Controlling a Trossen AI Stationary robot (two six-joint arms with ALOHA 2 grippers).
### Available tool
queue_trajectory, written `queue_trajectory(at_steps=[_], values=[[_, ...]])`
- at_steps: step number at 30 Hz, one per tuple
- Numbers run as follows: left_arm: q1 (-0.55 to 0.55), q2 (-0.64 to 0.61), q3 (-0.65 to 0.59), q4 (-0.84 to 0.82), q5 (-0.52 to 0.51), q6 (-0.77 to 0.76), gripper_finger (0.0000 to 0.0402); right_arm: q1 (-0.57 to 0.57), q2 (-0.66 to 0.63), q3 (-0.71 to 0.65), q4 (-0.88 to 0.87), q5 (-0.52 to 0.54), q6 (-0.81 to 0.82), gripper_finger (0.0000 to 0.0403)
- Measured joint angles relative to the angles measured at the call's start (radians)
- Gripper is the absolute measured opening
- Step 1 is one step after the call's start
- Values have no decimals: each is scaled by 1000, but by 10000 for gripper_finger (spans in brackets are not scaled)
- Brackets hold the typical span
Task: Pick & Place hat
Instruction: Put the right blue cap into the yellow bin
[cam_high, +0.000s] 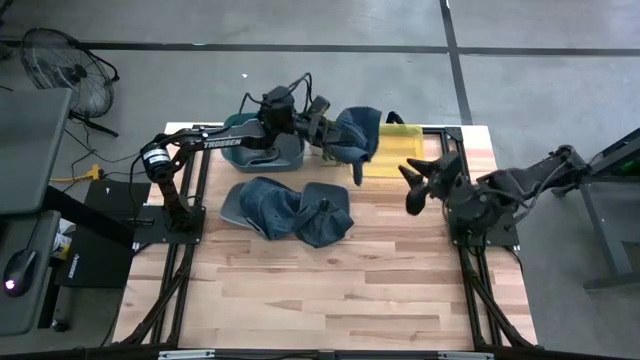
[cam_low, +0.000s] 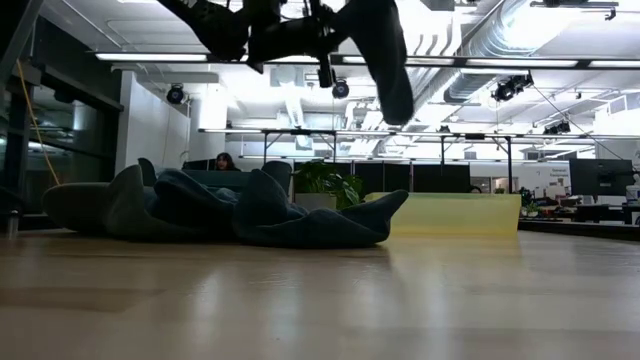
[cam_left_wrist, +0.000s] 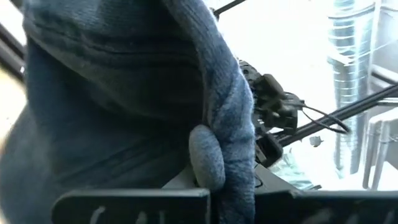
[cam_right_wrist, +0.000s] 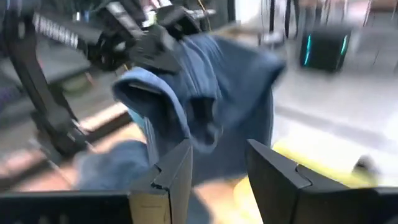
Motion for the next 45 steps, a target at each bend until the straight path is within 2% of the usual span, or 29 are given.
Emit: queue_trajectory(at_steps=[4,8,11,15,17,21,25,31,35,42,45], values=[[27,0,69,23,33,-8,0,-50,-49,-59,29,-82,194,143],[44,0,158,18,65,-5,0,-90,-102,-203,252,-145,245,149],[45,0,211,17,80,14,0,-119,-144,-358,582,-170,204,156],[42,0,258,14,86,16,0,-168,-169,-597,1164,-225,88,165],[42,0,276,15,90,15,0,-204,-157,-708,1414,-273,83,168],[42,0,302,14,90,11,0,-279,-107,-855,1709,-338,150,175],[42,0,312,11,82,11,0,-353,-48,-888,1787,-419,211,184],[34,0,312,7,63,11,0,-461,91,-824,1783,-556,252,195],[34,0,312,7,58,11,0,-532,178,-789,1875,-621,250,195],[34,0,313,16,41,11,0,-666,317,-747,2000,-886,318,199],[34,0,313,15,41,8,0,-707,380,-724,2083,-955,331,211]])
